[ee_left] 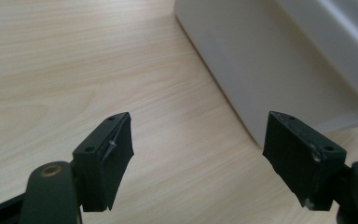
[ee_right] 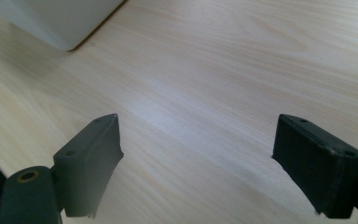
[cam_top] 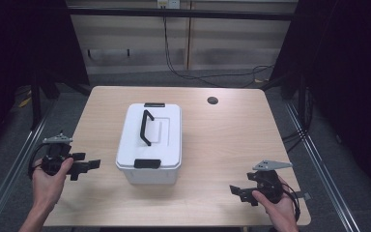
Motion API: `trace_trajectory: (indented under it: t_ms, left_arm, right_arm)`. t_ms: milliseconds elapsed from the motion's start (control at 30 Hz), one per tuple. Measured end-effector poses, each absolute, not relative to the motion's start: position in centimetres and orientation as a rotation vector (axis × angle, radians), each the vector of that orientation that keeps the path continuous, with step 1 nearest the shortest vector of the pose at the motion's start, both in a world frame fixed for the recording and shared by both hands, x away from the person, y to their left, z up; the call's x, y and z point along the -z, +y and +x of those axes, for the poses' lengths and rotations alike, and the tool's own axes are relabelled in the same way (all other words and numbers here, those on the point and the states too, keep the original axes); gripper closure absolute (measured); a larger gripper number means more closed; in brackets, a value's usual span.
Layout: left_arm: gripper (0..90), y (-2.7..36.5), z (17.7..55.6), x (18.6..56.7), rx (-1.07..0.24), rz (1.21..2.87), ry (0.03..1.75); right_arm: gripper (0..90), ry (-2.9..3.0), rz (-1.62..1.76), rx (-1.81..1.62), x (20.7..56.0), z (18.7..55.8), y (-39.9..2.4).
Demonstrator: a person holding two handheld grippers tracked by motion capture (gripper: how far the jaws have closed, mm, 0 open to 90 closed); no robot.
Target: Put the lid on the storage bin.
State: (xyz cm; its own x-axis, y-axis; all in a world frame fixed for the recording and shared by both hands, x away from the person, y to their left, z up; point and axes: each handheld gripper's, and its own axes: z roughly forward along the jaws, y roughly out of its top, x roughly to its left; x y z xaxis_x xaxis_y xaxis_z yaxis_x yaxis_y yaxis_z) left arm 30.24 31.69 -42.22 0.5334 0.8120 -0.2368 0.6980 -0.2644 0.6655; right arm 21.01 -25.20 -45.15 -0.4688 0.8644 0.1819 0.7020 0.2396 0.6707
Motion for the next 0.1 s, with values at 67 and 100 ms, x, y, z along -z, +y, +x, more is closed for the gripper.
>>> trace_trajectory:
  t_ms: [67,100]
  left_arm:
    - [23.6,31.95,30.14,42.91,-0.178,2.021,1.238]
    - [23.5,32.02,30.06,43.22,-0.188,2.031,1.239]
  right_arm:
    - [14.7,2.263,1.492,-1.050,45.36,21.12,-25.30]
    - [15.3,2.248,1.521,-1.038,45.59,21.23,-25.33]
